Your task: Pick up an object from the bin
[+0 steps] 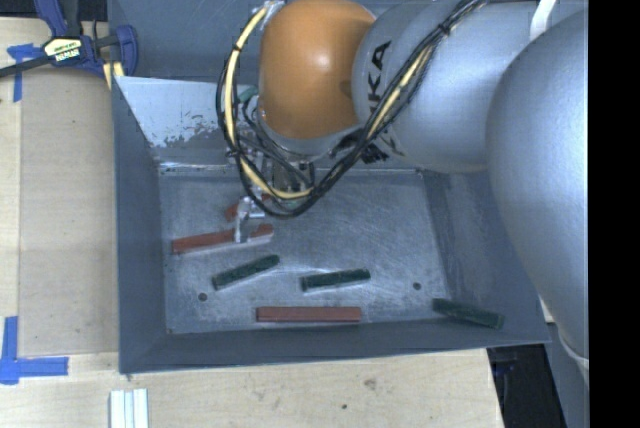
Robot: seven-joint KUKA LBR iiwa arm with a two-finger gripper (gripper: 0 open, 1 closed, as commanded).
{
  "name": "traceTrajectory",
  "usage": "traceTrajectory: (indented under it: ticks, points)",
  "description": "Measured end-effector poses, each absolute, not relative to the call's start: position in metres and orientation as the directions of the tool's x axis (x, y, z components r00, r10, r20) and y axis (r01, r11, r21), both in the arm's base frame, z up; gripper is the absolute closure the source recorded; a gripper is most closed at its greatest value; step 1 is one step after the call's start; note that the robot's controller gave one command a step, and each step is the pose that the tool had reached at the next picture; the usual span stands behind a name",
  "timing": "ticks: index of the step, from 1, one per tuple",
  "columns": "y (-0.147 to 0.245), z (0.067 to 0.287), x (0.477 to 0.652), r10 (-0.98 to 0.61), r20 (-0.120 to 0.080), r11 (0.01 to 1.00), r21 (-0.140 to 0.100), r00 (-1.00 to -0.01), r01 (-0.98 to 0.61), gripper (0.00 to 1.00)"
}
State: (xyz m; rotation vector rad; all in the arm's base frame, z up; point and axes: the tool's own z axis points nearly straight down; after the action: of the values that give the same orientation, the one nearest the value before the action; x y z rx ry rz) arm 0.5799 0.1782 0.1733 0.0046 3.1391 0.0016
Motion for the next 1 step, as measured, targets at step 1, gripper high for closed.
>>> traceTrajectory:
  ticks: [1]
  points:
    - [0.1782, 0.1733, 0.5799, 0.003, -0.002, 1.000, 0.001, -1.000, 0.003, 0.00]
